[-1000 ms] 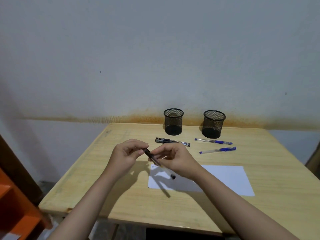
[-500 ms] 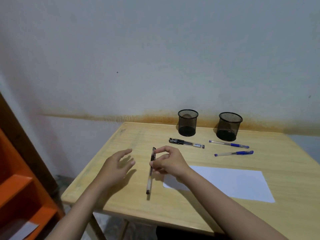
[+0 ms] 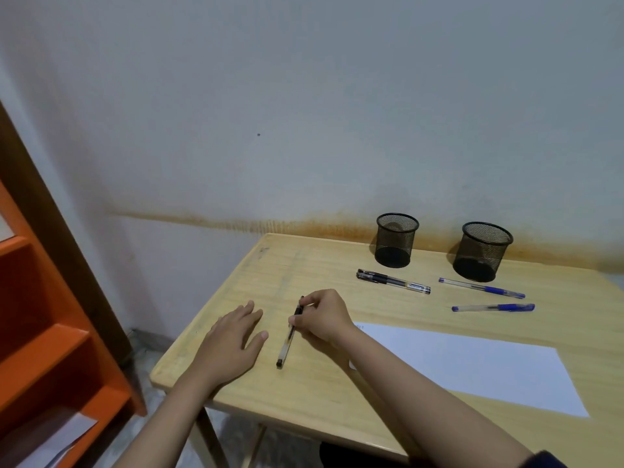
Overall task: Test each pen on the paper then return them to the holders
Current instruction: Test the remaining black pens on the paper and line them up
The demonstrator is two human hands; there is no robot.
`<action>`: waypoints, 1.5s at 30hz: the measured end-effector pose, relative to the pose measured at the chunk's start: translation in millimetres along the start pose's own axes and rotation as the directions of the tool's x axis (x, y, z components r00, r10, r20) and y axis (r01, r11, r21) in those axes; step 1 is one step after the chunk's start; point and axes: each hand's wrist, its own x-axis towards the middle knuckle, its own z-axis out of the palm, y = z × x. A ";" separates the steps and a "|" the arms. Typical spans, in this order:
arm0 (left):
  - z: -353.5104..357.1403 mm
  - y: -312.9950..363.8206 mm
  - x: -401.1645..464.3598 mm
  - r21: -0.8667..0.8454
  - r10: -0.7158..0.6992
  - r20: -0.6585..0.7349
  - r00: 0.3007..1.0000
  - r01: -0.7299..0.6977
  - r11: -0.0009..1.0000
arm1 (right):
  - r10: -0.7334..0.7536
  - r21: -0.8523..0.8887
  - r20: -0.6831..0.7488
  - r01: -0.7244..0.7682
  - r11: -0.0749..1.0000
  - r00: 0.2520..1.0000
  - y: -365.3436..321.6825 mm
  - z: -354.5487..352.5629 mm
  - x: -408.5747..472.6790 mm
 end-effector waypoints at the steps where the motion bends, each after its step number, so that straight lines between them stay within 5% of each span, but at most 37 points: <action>1: 0.3 -0.2 0.1 0.002 0.001 -0.002 1.000 -0.001 1.000 | 0.004 -0.013 -0.003 -0.004 1.000 1.000 -0.6 0.7 0.6; 9: -0.1 0.5 -0.6 0.001 0.004 -0.006 1.000 -0.004 1.000 | -0.015 -0.022 -0.010 0.015 1.000 1.000 3.3 -0.2 3.7; 17: 0.6 -0.3 -1.5 0.001 0.007 -0.007 1.000 -0.007 1.000 | -0.213 -0.178 -0.318 0.163 0.970 0.924 9.4 -69.6 21.2; 23: 0.9 1.8 -1.7 0.003 -0.003 -0.010 1.000 0.003 1.000 | -0.321 -0.629 -0.369 0.019 0.777 0.872 30.4 -125.8 40.7; 29: -0.1 2.0 -2.2 -0.005 -0.004 -0.024 1.000 0.004 1.000 | -0.335 -0.800 -0.299 -0.043 0.598 0.894 44.7 -139.2 55.0; 37: -2.3 3.9 -2.9 -0.016 -0.017 -0.013 1.000 0.016 1.000 | -0.401 -0.854 -0.230 0.014 0.521 0.887 49.7 -139.8 54.9; 45: -13.1 17.0 -5.0 -0.300 -0.032 -0.133 0.991 -0.009 0.954 | -0.494 -0.598 -0.065 0.363 0.715 0.867 25.1 -144.0 0.1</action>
